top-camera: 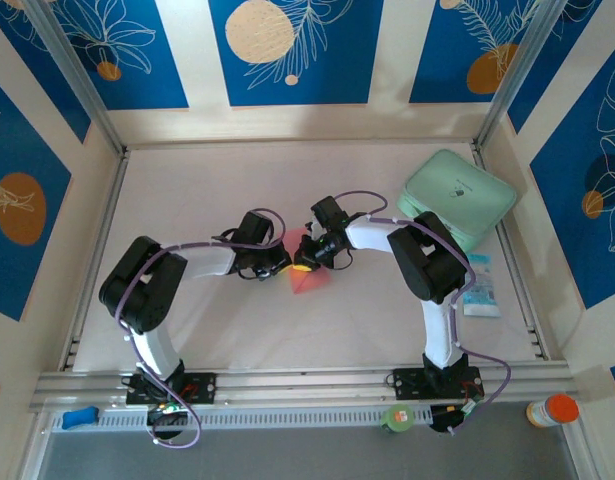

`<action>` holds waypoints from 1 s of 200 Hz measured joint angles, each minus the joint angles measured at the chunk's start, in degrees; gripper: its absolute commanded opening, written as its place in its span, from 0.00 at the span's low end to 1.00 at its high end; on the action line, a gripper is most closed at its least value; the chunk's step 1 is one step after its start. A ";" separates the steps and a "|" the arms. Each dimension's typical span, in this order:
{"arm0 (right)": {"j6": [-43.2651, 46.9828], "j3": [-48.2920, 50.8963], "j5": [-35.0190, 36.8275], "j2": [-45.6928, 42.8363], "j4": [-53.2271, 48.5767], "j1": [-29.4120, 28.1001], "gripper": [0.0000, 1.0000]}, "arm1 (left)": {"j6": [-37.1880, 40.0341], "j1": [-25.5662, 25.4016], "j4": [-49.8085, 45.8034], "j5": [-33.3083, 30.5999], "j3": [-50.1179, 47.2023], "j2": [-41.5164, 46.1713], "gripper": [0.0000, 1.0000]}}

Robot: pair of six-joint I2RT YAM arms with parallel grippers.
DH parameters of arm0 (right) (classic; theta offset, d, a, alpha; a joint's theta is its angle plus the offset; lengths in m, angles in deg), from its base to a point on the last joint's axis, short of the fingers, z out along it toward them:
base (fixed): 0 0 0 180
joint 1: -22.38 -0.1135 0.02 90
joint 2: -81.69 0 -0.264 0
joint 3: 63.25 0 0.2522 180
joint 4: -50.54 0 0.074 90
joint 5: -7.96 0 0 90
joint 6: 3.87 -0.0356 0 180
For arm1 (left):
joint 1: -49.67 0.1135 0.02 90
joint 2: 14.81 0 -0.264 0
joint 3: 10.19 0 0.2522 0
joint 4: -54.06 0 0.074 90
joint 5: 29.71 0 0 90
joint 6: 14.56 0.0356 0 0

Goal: Fold a paper plane with a square sheet of paper (pick it up from the middle)
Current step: Fold the triangle a second time at the center of the table.

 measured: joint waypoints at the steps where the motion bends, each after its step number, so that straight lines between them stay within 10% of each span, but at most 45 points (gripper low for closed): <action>1: 0.00 0.00 0.00 0.00 0.00 0.00 0.00 | 0.00 0.00 0.00 0.00 0.00 0.00 0.00; 200: 2.47 1.27 -0.46 -3.37 0.70 2.36 0.04 | 0.55 -0.17 -2.84 -1.92 1.92 -1.60 0.00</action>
